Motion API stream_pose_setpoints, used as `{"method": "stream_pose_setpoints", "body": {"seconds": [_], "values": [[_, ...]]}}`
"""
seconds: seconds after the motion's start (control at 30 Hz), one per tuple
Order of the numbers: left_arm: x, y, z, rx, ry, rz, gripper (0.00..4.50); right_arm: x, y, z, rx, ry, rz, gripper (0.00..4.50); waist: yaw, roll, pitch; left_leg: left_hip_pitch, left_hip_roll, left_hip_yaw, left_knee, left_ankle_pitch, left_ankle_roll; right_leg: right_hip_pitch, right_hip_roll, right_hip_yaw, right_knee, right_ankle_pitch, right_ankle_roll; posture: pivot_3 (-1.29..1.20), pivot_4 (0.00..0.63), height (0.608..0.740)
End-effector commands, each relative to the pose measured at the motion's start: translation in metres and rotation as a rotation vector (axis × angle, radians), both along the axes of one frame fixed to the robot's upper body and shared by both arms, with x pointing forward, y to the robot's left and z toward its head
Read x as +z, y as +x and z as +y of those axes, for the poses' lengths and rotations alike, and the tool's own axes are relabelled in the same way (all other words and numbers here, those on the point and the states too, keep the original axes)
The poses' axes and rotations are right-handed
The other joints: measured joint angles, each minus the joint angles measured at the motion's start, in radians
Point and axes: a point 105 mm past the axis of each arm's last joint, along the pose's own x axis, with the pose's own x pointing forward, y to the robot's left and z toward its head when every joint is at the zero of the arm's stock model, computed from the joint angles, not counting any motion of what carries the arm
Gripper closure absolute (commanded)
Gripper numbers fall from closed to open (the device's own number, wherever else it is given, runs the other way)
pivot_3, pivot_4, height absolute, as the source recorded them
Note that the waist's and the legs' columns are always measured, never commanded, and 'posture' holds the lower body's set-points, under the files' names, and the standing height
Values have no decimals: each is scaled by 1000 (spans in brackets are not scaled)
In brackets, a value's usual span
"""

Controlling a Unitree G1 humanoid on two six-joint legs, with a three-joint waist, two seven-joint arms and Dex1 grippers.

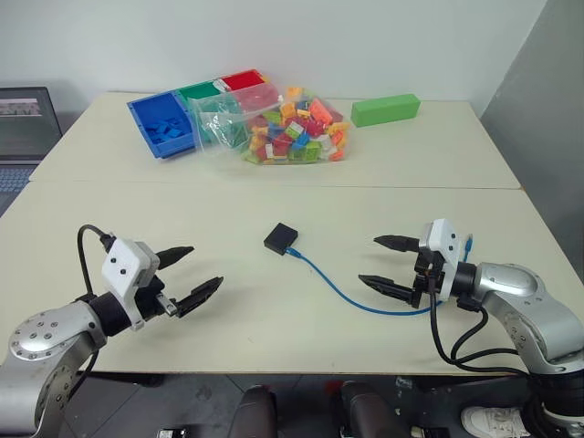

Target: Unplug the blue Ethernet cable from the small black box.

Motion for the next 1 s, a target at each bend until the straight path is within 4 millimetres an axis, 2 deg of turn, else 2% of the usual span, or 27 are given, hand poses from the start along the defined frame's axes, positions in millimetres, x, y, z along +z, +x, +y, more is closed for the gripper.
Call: {"method": "stream_pose_setpoints", "body": {"seconds": [0.03,0.37,0.5,0.6,0.7,1.0], "values": [[1,-1,2,-12,19,-34,0,9,-1,-1,15,6,-40,15,0,0,0,0,0,0,0,0,0,0,0,0,0,0,0,0,150,740],[-3,3,3,-31,-6,-44,0,11,2,2,27,0,-44,15,1,0,0,0,0,0,0,0,0,0,0,0,0,0,0,0,150,740],[-5,1,5,-86,9,-40,0,8,4,12,35,2,-43,15,-1,0,0,0,0,0,0,0,0,0,0,-1,0,0,0,0,150,740],[-13,-6,5,-149,47,1,0,-2,10,25,26,-8,-48,15,-2,0,0,0,0,0,0,0,0,0,0,-1,0,0,0,0,150,740],[-19,-8,7,-183,74,20,0,-10,25,42,-27,-8,-73,15,-4,0,0,0,0,0,0,0,0,0,0,-1,0,0,0,0,150,740],[-16,-1,-3,-254,75,-2,0,-35,55,104,-48,-49,-72,15,-3,0,0,-1,0,1,0,0,0,-2,0,-2,1,0,-1,0,150,740]]}}
